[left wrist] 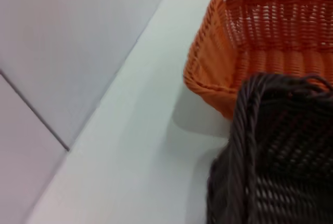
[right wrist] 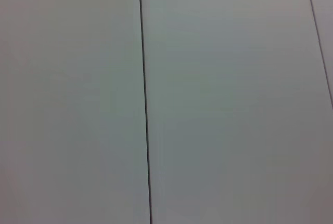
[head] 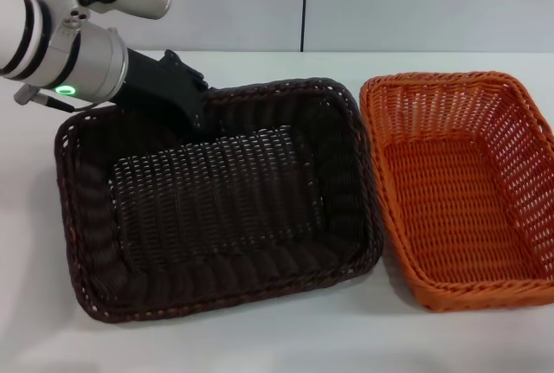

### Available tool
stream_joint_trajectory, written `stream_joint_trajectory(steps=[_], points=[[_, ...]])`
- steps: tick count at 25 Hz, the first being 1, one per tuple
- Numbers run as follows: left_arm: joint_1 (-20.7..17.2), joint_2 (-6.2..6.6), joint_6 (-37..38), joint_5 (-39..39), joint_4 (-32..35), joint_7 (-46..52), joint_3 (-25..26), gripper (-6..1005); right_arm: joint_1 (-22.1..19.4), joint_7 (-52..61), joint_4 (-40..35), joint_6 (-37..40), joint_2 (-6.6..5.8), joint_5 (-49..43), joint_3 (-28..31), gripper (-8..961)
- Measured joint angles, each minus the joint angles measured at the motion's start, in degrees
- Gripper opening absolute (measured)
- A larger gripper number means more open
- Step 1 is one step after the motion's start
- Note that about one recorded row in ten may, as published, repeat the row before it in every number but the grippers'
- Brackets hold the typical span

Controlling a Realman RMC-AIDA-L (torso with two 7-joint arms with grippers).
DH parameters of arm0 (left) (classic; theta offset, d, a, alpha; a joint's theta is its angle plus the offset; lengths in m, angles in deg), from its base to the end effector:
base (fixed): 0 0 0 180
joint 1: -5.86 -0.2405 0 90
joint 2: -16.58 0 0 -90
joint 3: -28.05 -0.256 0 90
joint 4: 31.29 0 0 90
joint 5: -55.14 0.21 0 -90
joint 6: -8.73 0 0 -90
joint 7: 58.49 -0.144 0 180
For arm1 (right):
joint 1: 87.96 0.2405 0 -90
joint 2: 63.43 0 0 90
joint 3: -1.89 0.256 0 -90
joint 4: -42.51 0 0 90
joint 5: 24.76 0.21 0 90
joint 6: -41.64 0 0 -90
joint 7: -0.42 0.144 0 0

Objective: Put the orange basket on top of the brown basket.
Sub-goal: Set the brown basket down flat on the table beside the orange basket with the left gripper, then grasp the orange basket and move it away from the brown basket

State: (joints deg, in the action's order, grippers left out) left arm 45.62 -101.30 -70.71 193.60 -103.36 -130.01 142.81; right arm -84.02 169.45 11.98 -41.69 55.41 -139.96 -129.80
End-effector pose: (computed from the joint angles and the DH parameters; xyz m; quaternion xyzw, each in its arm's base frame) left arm -0.1534 0.4059 0.0355 -0.9720 -0.0582 0.0636 0.2186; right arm 0.3457 0.2356 0.0247 -0.5042 0.2179 0.3110 0.7756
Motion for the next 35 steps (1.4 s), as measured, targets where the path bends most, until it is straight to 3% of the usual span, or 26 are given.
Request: stream_joint_trajectory(steps=[2,6,8,10,12,13,14,15,16,18,19,20,22,23,24,27,28,29,32,33,34,35], points=[[-0.2,-0.16,1.8,-0.3,-1.0,0.0,-0.4,236,-0.1,0.0,-0.1,0.0,-0.01,0.0,0.3,710],[-0.6,-0.3,3.1,-1.0,-2.6,0.0,-0.7,396,-0.2,0.0,-0.1,0.0,-0.02,0.4,0.9,709],[-4.9,-0.6,12.9,-8.2,-9.5,1.2,-3.0,496,-0.2,0.1,-0.1,0.1,-0.02,0.5,1.2,709],[-4.9,-0.6,12.9,-8.2,-9.5,1.2,-3.0,615,-0.3,0.1,-1.2,0.4,-0.07,1.0,1.6,709],[-14.1,-0.63,31.5,-17.4,-15.1,3.0,-10.0,703,-0.5,0.2,-3.9,1.3,-0.5,1.5,1.9,709],[-18.3,-0.5,39.6,-20.5,-15.7,2.5,-14.2,730,-0.9,0.3,-8.2,3.4,-1.87,1.5,1.7,709],[-18.3,-0.5,39.6,-20.5,-15.7,2.5,-14.2,758,-0.9,0.3,-8.2,3.4,-1.87,1.5,1.7,709],[-21.9,-0.28,49.1,-23.4,-16.3,1.8,-19.1,785,-1.0,0.3,-10.9,5.2,-2.95,0.9,1.5,710],[-28.3,-0.16,66.5,-26.1,-16.2,0.8,-29.3,813,-1.0,0.3,-13.7,7.6,-4.04,0.2,1.4,710],[-31.8,-0.18,81.5,-25.9,-14.5,1.2,-36.7,813,-0.9,0.3,-19.1,12.8,-6.18,-1.5,1.6,710],[-33.7,-0.23,94.2,-24.7,-11.8,3.3,-42.0,813,-0.6,0.3,-21.8,16.0,-7.39,-2.4,1.9,710],[-34.3,-0.24,99.8,-24.0,-10.1,4.9,-44.2,813,-0.1,0.3,-24.1,18.7,-8.42,-3.1,2.3,710],[-35.8,-0.21,113.5,-21.3,-4.7,12.3,-49.1,813,1.1,0.3,-29.5,26.9,-10.54,-5.4,4.4,710],[-36.6,-0.23,123.8,-17.8,2.6,23.0,-52.2,813,1.5,0.3,-31.8,31.1,-11.03,-6.7,6.0,709],[-36.6,-0.23,123.8,-17.8,2.6,23.0,-52.2,813,1.9,0.3,-34.9,37.9,-11.5,-8.7,8.7,709],[-36.3,-0.41,131.1,-14.0,14.0,37.9,-53.7,813,2.7,0.3,-42.9,58.7,-12.05,-14.0,16.1,709],[-35.8,-0.34,132.9,-13.4,19.4,43.5,-54.0,813,3.5,0.3,-49.8,75.1,-12.16,-17.9,21.5,709],[-35.8,-0.34,132.9,-13.4,19.4,43.5,-54.0,813,3.5,0.3,-49.8,75.1,-12.16,-17.9,21.5,710],[-35.3,-0.31,134.4,-13.2,26.1,49.8,-54.3,813,6.0,-2.2,-60.5,101.8,-11.58,-20.5,30.9,710],[-35.2,-0.36,135.0,-13.2,28.7,51.6,-54.3,813,8.9,-5.4,-66.0,119.4,-10.39,-20.5,37.5,710],[-35.2,-0.36,135.0,-13.2,28.7,51.6,-54.3,813,8.9,-5.4,-66.0,119.4,-10.39,-20.5,37.5,710],[-35.1,-0.36,135.3,-13.2,29.7,52.2,-54.4,813,10.3,-7.2,-68.2,127.4,-9.57,-20.3,40.8,709]])
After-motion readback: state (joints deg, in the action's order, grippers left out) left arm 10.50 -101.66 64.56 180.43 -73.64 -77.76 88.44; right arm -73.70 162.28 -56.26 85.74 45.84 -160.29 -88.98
